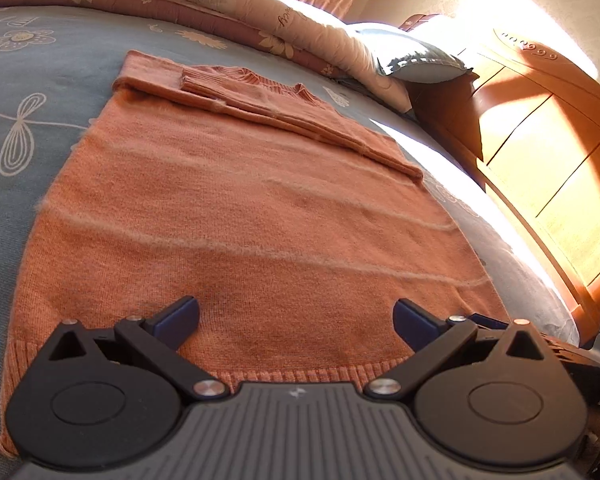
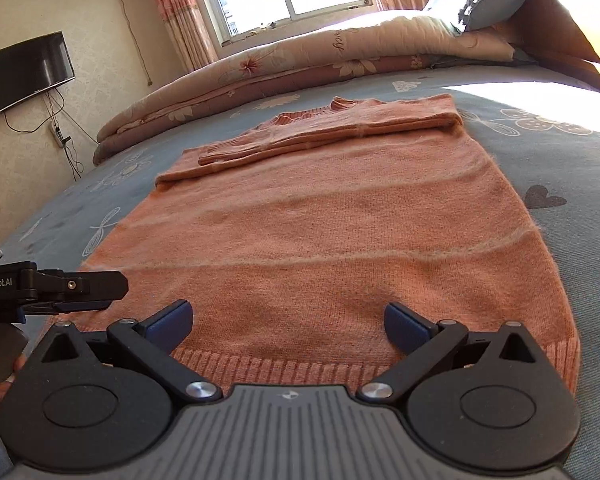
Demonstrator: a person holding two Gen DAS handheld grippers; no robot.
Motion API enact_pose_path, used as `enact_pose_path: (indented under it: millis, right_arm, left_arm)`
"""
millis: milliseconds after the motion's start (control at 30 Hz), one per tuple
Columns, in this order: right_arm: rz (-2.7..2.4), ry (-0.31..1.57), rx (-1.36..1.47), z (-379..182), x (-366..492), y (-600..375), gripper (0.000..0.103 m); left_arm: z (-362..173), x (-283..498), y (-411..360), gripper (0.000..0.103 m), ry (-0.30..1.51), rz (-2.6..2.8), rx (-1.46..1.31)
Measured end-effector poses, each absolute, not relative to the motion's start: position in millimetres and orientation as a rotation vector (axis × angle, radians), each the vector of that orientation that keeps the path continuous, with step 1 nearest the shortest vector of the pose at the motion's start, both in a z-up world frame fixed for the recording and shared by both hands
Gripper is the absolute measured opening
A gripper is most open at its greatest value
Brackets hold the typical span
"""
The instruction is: Fold clothes
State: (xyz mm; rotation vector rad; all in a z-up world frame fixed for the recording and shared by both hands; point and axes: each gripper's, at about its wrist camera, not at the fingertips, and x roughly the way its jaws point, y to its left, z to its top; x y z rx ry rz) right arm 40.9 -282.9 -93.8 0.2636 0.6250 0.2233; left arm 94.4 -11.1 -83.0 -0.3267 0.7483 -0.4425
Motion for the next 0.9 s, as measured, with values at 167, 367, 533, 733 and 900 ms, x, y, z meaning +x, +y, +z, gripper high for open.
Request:
enact_pose_path:
  millis: [167,367,533,733,900]
  right_arm:
    - [0.174,0.617,0.369,-93.4,28.6,-308.1,0.103]
    - [0.162,0.579,0.445,-82.1,46.5,-312.0,0.103]
    - [0.104,0.606,0.483,-94.8,58.4,-326.8,0.103]
    - [0.058,0.566,0.499,-88.3,31.1,-352.1,0.103]
    - [0.146,0.521,0.502,-96.6,18.5,-350.7,0.103]
  left_arm:
    - [-87.9,85.6,-0.4,0.102,0.697,-0.473,-0.354]
    - [-87.9,83.6,-3.9,0.102,0.685,-0.481,-0.315]
    - [-89.1,82.4,2.0,0.102,0.682,-0.497,-0.347]
    - [-81.3,91.2,-9.8,0.102,0.696,-0.529,-0.323]
    - [-72.2,101.2,-24.8,0.102,0.712,-0.557,-0.287]
